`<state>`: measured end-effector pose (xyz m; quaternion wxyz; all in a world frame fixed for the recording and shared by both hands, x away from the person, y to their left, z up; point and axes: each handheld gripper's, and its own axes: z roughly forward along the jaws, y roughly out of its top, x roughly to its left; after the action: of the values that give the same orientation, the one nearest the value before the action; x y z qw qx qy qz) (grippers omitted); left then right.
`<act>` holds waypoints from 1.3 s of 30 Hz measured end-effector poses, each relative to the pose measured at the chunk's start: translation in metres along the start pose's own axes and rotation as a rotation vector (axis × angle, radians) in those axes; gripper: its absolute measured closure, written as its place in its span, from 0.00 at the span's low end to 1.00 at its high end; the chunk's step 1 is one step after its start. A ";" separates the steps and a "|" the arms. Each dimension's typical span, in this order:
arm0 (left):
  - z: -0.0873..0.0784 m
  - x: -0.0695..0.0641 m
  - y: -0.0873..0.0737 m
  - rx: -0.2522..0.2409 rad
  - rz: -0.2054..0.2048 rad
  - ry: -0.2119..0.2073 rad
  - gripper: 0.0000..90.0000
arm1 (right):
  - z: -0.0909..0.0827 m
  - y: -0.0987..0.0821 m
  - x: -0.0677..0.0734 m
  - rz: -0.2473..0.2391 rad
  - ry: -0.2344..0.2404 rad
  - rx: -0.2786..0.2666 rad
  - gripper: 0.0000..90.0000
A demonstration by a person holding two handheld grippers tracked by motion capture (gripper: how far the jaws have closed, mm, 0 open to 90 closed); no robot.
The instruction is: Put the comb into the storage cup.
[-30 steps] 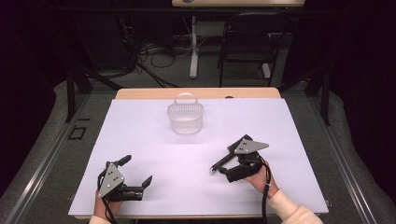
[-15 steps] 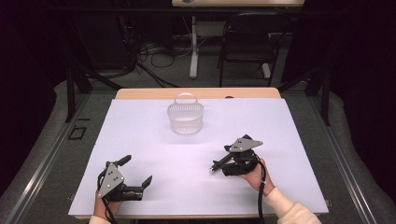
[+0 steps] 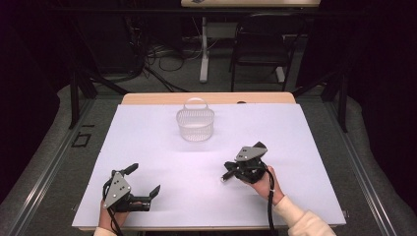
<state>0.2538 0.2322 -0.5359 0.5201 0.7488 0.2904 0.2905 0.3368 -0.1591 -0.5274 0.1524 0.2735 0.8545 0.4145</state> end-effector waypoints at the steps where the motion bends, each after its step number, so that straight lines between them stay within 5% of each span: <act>1: 0.000 0.000 0.000 0.000 0.001 0.000 0.00 | 0.003 0.000 0.000 -0.005 -0.001 0.009 1.00; 21: 0.000 0.000 0.000 0.007 -0.002 0.000 0.00 | 0.028 0.003 0.012 -0.035 0.008 0.126 1.00; 39: -0.001 0.001 -0.001 0.005 -0.003 0.005 0.00 | 0.029 0.000 0.012 -0.041 0.035 0.191 1.00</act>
<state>0.2536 0.2333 -0.5362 0.5179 0.7490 0.2935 0.2909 0.3410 -0.1334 -0.5453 0.1190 0.2620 0.8981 0.3326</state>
